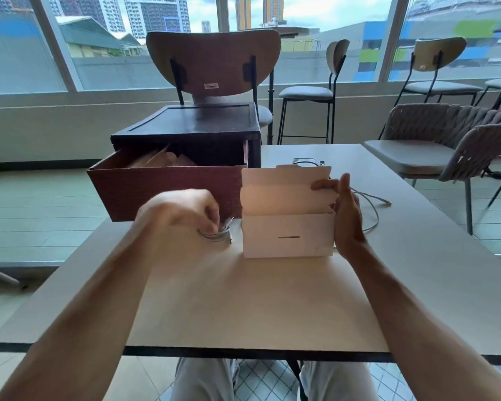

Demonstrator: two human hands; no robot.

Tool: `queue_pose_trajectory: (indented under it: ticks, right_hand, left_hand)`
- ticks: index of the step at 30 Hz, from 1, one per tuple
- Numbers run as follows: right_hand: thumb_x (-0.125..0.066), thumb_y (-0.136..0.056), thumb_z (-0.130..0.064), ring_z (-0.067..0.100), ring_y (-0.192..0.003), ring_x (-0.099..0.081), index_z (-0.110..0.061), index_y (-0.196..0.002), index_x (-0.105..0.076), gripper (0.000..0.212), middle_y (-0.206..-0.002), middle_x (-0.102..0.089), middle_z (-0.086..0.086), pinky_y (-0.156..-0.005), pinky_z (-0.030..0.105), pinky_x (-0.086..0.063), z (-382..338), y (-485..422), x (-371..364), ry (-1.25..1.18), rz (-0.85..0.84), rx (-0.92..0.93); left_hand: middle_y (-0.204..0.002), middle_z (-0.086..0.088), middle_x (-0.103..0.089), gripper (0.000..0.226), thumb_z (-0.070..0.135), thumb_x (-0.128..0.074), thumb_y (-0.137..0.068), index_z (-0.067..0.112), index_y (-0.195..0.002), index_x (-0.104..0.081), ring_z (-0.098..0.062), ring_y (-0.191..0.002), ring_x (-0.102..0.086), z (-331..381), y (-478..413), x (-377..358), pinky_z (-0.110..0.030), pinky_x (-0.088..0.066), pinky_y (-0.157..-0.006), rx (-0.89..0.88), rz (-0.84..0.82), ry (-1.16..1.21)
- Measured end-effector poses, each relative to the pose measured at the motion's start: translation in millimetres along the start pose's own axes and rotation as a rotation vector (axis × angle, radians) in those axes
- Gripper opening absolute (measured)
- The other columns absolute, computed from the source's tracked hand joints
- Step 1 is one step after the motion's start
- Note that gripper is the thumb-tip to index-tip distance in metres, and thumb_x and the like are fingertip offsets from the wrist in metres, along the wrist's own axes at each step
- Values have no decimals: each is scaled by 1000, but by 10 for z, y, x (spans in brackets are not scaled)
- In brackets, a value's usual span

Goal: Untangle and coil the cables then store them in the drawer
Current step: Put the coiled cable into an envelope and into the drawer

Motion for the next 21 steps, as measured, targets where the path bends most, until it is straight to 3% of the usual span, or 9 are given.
queue_pose_trajectory:
  ticks: [3,7,11,14,16,19,21]
  right_hand:
    - [-25,-97,-62,12,-76,-49,-24,-83,-74,64,-98,-73,-4,-73,33,-35,7,0,1,22,4,12]
    - [-25,-97,-59,-3,-64,-45,-23,-82,-73,61,-91,-69,-11,-70,31,-34,-17,18,-15,30,15,9]
    - [-25,-94,-67,11,-76,-51,-27,-80,-74,64,-98,-71,1,-75,35,-37,-7,22,-24,44,0,8]
    - [-24,-97,-59,-3,-65,-46,-22,-84,-73,63,-96,-69,-5,-70,30,-34,-20,44,-18,41,10,21]
    - [-25,-99,-56,-2,-66,-46,-16,-89,-74,64,-97,-69,-5,-69,28,-34,-16,44,-15,34,17,35]
    - [-26,-105,-47,-7,-63,-44,-10,-92,-73,61,-90,-66,-10,-69,18,-34,-13,32,-8,18,31,59]
    - [-27,-103,-46,-8,-64,-46,-6,-92,-73,61,-89,-66,-10,-64,10,-34,-11,34,-5,7,31,96]
  left_hand:
    - [-93,17,-68,32,45,-80,-67,38,-95,-68,-9,-88,-65,-111,-79,-277,-35,-55,-84,25,-10,-30]
    - [-86,13,-68,16,32,-79,-78,27,-87,-68,-13,-85,-65,-86,-67,-362,-30,-52,-75,-34,62,17]
    - [-86,11,-70,11,33,-75,-85,27,-84,-67,-13,-84,-66,-43,5,-330,-31,-52,-76,-86,4,51]
    - [-85,6,-73,14,38,-70,-91,25,-87,-68,-11,-80,-65,-13,63,-182,-36,-52,-79,-145,28,224]
    - [-87,2,-75,25,47,-70,-88,23,-94,-70,-13,-80,-67,4,132,-18,-34,-54,-78,-160,93,332]
    - [-78,4,-71,17,28,-66,-96,12,-98,-69,-4,-65,-60,118,343,253,-21,-47,-62,-248,183,417]
    - [-75,2,-68,17,20,-60,-98,6,-95,-68,-3,-64,-58,224,479,412,-19,-48,-62,-317,193,506]
Point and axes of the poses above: each hand's wrist, its own y-axis away from the middle knuckle, its own x-axis out of the back of the hand, z = x × y, the point moved 3 cm from there along -y, towards the middle knuckle
